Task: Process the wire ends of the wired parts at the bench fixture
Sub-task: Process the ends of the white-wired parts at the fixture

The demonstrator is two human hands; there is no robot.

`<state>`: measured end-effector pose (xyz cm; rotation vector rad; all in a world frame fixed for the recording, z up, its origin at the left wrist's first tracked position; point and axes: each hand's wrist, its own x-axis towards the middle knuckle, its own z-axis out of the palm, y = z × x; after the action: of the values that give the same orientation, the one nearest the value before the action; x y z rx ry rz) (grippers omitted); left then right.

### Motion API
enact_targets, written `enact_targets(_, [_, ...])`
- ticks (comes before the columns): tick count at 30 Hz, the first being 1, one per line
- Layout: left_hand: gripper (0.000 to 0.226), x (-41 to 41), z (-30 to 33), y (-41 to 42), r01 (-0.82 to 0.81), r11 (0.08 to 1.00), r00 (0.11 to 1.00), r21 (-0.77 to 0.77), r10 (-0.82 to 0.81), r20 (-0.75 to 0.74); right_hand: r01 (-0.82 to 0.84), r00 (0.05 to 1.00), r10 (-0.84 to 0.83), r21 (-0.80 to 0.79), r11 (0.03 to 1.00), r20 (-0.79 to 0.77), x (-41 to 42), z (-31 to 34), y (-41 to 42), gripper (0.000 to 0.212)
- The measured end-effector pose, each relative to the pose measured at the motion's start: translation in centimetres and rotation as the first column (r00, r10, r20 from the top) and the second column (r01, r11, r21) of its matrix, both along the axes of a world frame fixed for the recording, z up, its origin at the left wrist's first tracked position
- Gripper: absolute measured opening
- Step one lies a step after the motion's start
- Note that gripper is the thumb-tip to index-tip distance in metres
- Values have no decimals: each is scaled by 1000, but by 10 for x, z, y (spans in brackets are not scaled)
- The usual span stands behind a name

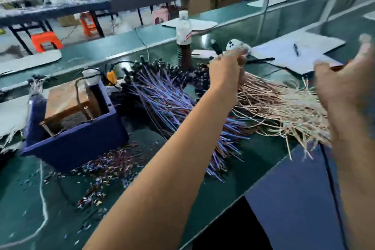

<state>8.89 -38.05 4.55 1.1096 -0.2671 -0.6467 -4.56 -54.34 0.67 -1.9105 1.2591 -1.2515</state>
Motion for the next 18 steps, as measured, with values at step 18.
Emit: enact_targets(18, [49,-2,25,-83,157,986,983,-50,-151,100,-394,908,299,-355,848,-293,-40,70,3,31])
